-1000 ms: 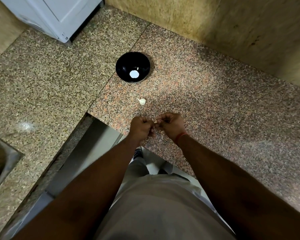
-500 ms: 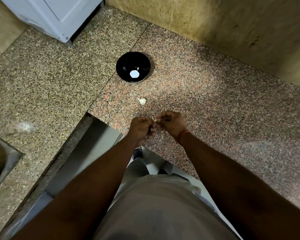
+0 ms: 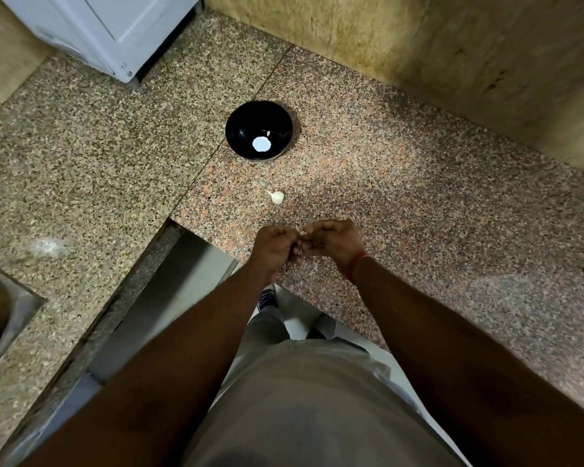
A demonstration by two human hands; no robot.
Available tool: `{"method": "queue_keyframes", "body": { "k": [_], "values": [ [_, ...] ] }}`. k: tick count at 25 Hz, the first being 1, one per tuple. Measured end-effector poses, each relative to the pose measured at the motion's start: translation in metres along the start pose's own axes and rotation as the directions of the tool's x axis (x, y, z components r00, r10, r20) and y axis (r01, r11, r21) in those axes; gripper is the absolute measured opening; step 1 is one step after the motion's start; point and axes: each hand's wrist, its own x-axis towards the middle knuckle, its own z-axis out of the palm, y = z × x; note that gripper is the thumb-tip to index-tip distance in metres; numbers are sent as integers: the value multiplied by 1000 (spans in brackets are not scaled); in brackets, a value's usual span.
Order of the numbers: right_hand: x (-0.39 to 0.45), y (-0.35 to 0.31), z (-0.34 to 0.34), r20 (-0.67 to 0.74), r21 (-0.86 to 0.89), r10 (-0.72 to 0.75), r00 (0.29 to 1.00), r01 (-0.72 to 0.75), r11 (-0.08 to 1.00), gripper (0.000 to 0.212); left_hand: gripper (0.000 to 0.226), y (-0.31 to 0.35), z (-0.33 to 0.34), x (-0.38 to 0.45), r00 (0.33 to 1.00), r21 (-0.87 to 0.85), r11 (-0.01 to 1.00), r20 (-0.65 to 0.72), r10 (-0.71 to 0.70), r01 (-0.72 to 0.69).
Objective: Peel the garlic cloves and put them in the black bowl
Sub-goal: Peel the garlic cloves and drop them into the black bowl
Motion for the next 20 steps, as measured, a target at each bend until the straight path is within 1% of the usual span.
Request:
{"method": "queue_keyframes", "body": {
  "k": [5, 7, 9, 11, 13, 14, 15, 17, 20],
  "values": [
    [0, 4, -6, 18, 68, 12, 1000, -13, 998, 18, 29, 1, 0, 1, 998, -14, 1000, -63, -7, 6],
    [1, 5, -9, 16, 89, 25, 1000, -27, 996, 18, 30, -1, 1, 4, 994, 33, 999, -113, -10, 14],
    [1, 5, -12, 0, 91, 41, 999, -41, 995, 17, 31, -6, 1, 10, 986, 133, 991, -167, 10, 13],
    [1, 6, -16, -17, 71, 48, 999, -47, 996, 19, 34, -9, 0, 14, 978, 320, 947, -184, 97, -33],
    [1, 8, -18, -38, 22, 48, 998, -47, 999, 19, 39, -9, -1, 12, 959, 528, 840, -154, 236, -123],
    [1, 8, -20, -47, -9, 43, 998, -43, 999, 19, 37, -7, -1, 8, 941, 591, 786, -124, 315, -185],
    [1, 8, -20, -52, -38, 32, 998, -34, 999, 18, 33, -7, 0, 6, 919, 623, 744, -101, 380, -239],
    [2, 10, -20, -52, -83, -1, 999, -4, 997, 16, 23, -9, -2, 7, 892, 641, 708, -79, 445, -296],
    [5, 12, -19, -73, -110, -19, 997, 11, 994, 17, 13, -13, -2, 10, 886, 648, 704, -93, 453, -292]
  ]
}}
